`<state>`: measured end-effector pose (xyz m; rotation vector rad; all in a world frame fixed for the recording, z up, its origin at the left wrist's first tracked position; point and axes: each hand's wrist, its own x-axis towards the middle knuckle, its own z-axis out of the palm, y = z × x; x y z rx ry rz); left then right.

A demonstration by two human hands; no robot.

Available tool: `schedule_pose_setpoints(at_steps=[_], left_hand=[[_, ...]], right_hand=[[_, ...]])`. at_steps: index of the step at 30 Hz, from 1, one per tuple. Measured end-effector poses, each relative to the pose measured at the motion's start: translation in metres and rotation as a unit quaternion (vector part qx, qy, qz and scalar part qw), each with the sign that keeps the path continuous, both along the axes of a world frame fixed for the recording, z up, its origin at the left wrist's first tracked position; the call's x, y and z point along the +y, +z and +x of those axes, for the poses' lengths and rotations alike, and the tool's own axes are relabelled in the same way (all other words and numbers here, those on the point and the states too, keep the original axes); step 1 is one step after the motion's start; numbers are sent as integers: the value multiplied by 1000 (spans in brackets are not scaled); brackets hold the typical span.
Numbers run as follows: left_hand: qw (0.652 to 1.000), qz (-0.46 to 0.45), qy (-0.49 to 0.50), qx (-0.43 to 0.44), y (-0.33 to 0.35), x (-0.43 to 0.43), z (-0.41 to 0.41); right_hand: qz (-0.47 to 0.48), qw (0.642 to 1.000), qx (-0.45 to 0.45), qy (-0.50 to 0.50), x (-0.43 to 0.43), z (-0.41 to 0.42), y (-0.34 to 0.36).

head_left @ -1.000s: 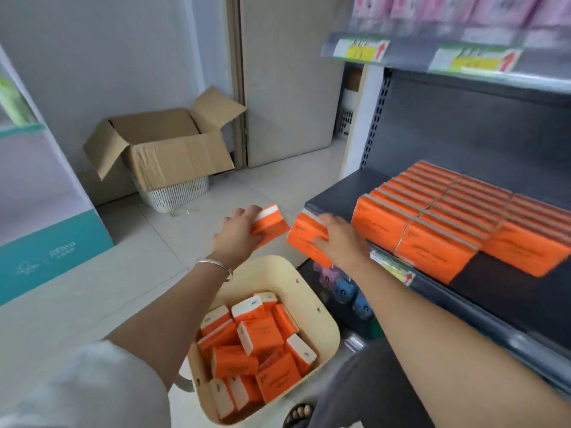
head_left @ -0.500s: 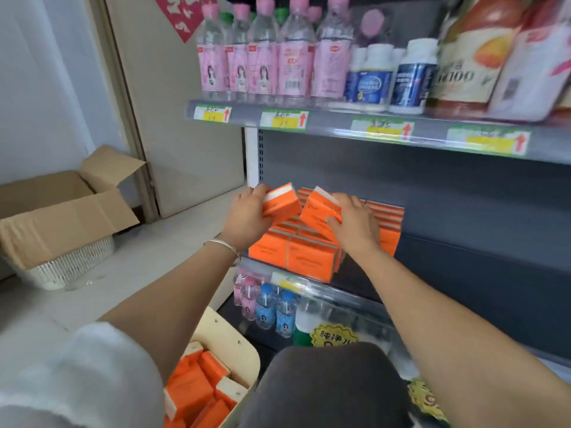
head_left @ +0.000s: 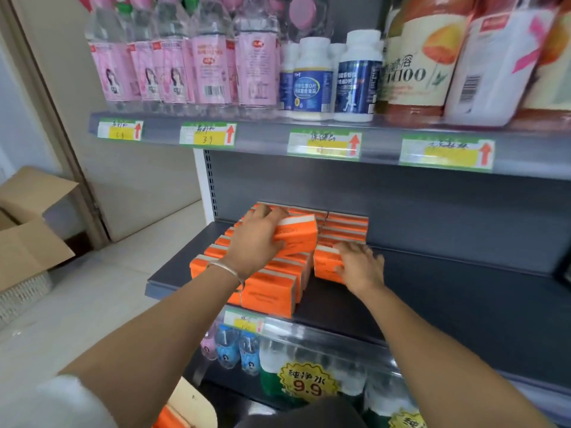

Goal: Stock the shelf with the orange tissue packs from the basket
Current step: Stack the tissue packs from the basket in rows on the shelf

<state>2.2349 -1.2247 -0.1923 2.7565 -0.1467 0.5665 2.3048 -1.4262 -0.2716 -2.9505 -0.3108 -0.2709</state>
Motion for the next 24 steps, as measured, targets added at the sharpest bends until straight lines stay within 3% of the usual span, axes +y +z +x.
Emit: schedule_pose_setpoints(at_steps=[6, 11, 15, 18, 21, 24], left_hand=[[1000, 3, -13, 9, -11, 2, 17], [999, 16, -38, 22, -15, -6, 34], [997, 61, -43, 37, -16, -22, 41], [994, 104, -16, 28, -16, -35, 42], [995, 87, -39, 30, -15, -55, 41], [996, 31, -83, 27, -17, -69, 38]], right_hand=[[-28, 997, -70, -25, 11, 24, -16], [-29, 995, -90, 16, 4, 27, -20], [101, 988, -116, -4, -4, 20, -5], [182, 973, -133, 51, -10, 8, 12], [103, 977, -143, 121, -13, -1, 21], [77, 981, -137, 110, -22, -7, 21]])
